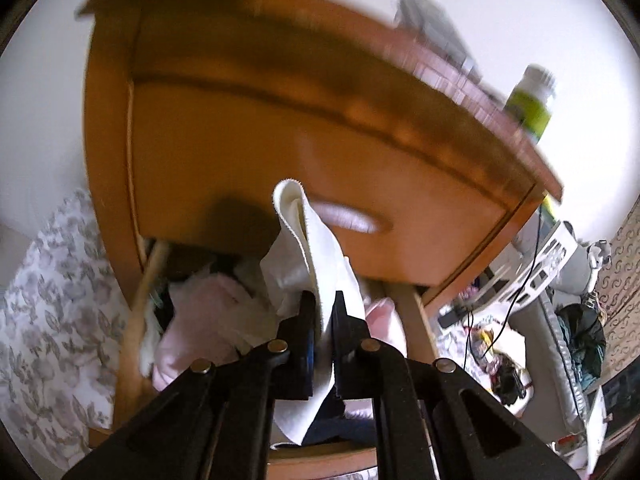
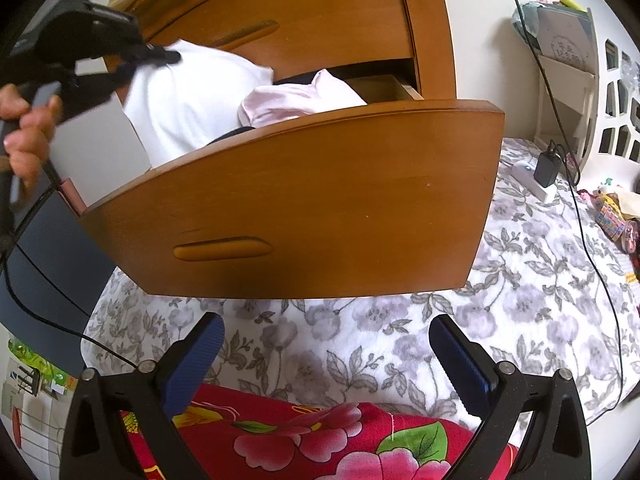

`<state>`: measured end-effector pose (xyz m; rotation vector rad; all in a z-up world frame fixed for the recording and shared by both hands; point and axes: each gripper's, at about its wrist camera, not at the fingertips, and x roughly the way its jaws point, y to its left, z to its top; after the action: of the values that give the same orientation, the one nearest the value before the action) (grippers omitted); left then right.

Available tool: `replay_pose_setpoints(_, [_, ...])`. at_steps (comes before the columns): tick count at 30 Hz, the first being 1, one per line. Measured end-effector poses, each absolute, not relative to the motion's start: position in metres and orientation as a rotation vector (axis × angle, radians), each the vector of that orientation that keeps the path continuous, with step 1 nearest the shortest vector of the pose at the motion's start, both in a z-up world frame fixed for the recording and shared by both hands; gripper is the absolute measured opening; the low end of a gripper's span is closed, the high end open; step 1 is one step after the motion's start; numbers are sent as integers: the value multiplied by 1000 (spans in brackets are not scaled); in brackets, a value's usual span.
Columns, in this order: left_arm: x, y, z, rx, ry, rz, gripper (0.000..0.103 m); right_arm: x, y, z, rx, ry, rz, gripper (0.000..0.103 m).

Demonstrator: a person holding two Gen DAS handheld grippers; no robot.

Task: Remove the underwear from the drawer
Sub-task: 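Lift the white cloth up out of the drawer with the left gripper, then lower the white cloth onto the bedsheet and open the left gripper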

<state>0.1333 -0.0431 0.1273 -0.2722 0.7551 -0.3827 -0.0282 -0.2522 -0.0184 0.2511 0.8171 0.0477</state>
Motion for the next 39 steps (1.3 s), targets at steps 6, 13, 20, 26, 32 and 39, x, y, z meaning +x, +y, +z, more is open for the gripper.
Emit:
replay_pose_setpoints(6, [110,-33,175,-260,618,-374,7,-30,-251,-16,241,809,38,103])
replay_pose_setpoints(13, [78,-21,217,-240,506,-381,7,-35,-249,-10,219,795,25,103])
replay_pose_setpoints(20, [32,-11,269,-218,375,-405,6,-43,-248,-2,198,776,13,103])
replay_pose_setpoints(26, [-5,-11,301,-203,299,-444,3,-48,-246,6,187,759,7,103])
replay_pose_setpoints(32, [-37,-27,307,-124,258,-469,1,-54,-248,14,187,744,-4,103])
replay_pose_setpoints(39, [-27,-31,254,-145,449,-476,1,-63,-257,20,200,732,-28,103])
